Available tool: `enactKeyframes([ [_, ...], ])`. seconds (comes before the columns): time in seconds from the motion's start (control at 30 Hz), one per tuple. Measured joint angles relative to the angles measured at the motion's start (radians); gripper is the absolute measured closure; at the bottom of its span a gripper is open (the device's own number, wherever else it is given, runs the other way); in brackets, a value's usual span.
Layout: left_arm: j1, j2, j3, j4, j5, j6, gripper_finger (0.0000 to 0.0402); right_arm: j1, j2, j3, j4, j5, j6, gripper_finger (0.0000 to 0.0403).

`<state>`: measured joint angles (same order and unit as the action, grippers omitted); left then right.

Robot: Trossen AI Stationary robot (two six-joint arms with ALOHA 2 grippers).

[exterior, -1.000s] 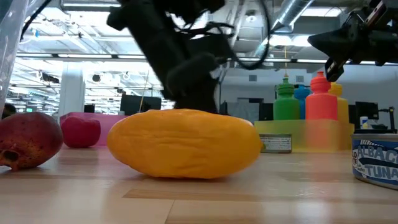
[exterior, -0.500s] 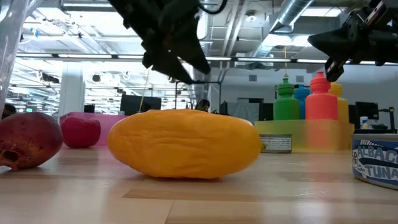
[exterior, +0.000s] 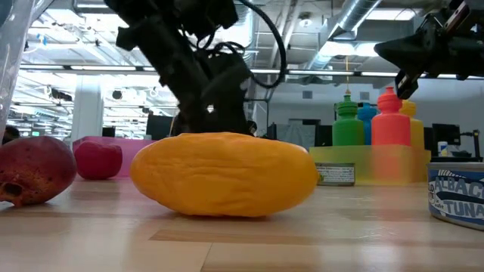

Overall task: Pick & Place Food Item
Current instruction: Put the red tuna can into the pink bin

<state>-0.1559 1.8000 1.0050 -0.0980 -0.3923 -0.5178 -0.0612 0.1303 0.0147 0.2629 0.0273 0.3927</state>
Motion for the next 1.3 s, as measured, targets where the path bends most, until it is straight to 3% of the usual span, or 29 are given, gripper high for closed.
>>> enactKeyframes([
  [0.23,-0.017,0.077,0.003,0.032,0.0,0.011,0.0107,0.0,0.0,0.0,0.0,0.0,0.0,0.0403],
  [0.4,-0.012,0.084,0.003,0.041,0.006,0.009,0.014,0.0,0.0,0.0,0.0,0.0,0.0,0.0403],
  [0.77,-0.003,0.084,-0.018,0.03,0.015,-0.07,0.0305,0.0,0.0,0.0,0.0,0.0,0.0,0.0403],
  [1.0,-0.003,0.084,-0.019,0.015,0.016,-0.07,0.039,0.0,0.0,0.0,0.0,0.0,0.0,0.0403],
  [1.3,-0.006,0.065,-0.021,0.026,0.021,-0.092,0.0401,0.0,0.0,0.0,0.0,0.0,0.0,0.0403],
])
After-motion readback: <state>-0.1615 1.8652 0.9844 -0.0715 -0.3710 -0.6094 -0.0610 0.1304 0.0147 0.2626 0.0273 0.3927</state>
